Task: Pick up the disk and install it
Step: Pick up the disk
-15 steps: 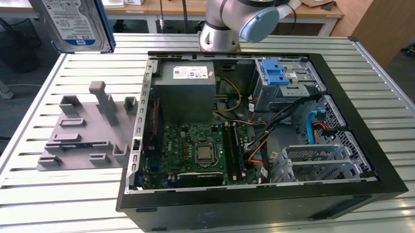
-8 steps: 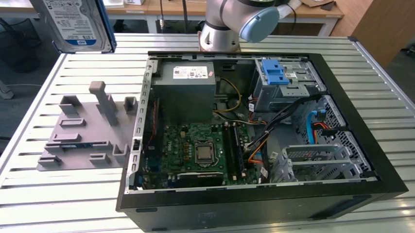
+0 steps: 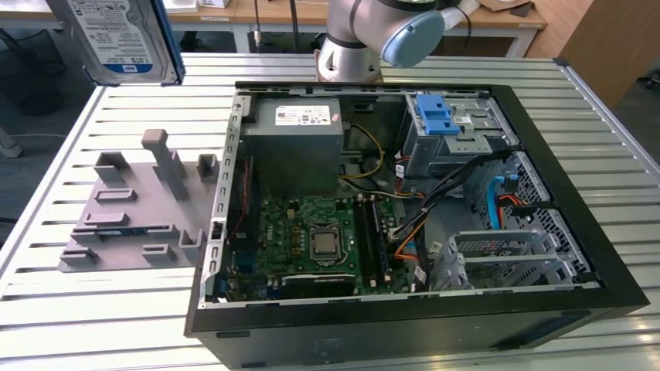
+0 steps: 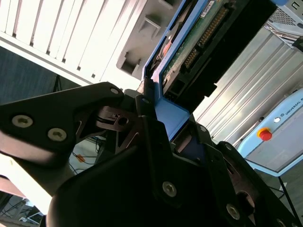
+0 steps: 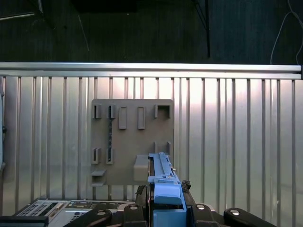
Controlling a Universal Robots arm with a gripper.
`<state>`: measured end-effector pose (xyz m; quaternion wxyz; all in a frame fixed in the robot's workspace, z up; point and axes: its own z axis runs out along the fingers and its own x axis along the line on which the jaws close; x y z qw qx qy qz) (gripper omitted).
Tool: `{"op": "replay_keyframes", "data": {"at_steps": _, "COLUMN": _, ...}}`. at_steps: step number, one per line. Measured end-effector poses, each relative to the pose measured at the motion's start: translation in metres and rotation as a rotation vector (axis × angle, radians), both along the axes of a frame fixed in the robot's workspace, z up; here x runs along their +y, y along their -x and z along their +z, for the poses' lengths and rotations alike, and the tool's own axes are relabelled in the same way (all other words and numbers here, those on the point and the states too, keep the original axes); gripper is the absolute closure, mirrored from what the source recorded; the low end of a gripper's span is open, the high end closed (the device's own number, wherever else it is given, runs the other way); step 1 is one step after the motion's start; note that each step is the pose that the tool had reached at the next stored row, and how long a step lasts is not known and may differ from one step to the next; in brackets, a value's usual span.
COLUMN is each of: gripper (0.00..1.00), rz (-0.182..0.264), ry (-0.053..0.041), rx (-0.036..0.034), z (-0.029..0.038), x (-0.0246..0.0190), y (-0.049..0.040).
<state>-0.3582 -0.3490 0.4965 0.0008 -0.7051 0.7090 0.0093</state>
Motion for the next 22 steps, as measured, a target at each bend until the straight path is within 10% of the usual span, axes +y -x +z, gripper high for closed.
{"op": "replay_keyframes", "data": {"at_steps": 22, "gripper": 0.64, "rz": 0.0, "ry": 0.0, "rx": 0.0, "z": 0.0, "x": -0.0013, "y": -0.0092}}
